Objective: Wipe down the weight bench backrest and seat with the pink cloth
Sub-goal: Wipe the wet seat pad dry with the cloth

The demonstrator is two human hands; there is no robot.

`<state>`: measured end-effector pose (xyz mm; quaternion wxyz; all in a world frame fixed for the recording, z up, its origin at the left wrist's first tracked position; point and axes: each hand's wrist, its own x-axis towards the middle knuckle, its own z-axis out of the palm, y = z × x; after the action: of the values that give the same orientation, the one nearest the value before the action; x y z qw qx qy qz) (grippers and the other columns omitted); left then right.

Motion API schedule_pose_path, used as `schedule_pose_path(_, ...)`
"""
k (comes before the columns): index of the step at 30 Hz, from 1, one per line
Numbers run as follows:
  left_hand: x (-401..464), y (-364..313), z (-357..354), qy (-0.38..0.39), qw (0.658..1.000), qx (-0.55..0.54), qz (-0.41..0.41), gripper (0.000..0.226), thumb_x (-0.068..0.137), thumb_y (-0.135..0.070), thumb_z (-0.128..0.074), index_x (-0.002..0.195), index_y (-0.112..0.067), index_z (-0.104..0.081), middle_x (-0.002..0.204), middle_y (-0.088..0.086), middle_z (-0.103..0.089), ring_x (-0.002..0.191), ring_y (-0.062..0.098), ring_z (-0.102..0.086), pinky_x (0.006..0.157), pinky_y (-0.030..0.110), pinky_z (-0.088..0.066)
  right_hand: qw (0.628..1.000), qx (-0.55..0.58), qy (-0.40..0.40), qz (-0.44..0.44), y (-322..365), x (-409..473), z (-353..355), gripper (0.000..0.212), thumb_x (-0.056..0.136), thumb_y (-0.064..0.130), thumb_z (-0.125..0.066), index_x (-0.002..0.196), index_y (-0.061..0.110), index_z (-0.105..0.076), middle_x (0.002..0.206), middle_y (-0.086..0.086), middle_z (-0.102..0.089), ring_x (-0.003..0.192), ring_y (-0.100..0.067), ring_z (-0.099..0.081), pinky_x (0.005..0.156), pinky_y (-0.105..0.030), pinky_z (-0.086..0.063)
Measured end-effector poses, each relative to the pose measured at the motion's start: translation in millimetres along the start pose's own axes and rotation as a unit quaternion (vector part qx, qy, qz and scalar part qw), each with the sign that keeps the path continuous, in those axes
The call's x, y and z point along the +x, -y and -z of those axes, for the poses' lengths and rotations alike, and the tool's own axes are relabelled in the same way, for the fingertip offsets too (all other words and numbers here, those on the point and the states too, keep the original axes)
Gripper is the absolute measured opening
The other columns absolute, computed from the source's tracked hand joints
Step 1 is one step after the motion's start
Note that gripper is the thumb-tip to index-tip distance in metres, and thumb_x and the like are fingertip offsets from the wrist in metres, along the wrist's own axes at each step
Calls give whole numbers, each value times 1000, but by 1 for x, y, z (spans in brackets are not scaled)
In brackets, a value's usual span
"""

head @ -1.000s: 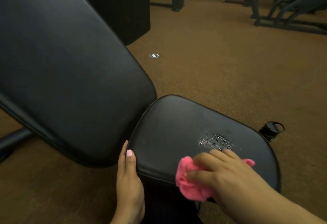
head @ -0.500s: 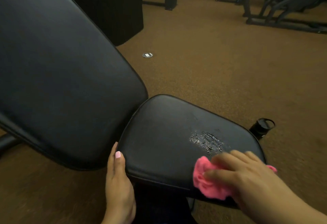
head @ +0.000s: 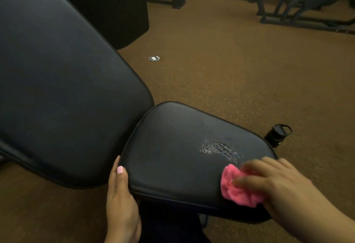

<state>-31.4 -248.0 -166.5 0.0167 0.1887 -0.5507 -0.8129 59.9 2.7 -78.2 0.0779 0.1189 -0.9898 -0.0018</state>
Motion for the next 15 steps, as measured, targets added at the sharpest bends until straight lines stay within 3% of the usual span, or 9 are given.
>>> schedule_pose_path(4,1,2,0,-4,1000,-4,-3,37,104,-33,-36,138,-31,-50,134,-8,-57,118,6,-56,106,34,-39,998,-26,-31,-58,-5,22,-1,38,65,34,-38,87,40,-68,81,9,-62,68,-18,-60,54,-28,-39)
schedule_pose_path(7,3,3,0,-3,1000,-2,-5,37,104,-32,-37,138,-30,-51,134,-8,-58,118,6,-56,105,33,-39,998,-21,-53,-19,12,19,-8,36,68,35,-39,87,38,-70,82,10,-62,67,-16,-57,55,-28,-40)
schedule_pose_path(10,5,4,0,-16,1000,-6,0,36,104,-32,-37,136,-31,-53,134,-7,-59,118,8,-56,105,35,-40,999,-7,-33,23,10,-10,-6,37,65,32,-43,92,42,-65,89,14,-61,73,-8,-50,62,-25,-32)
schedule_pose_path(15,6,7,-2,-23,1000,-11,-1,37,104,-30,-38,136,-28,-54,133,-5,-59,115,8,-58,102,34,-42,997,-21,-16,-76,-26,-15,3,39,63,31,-39,88,41,-67,85,11,-63,70,-16,-60,55,-26,-33)
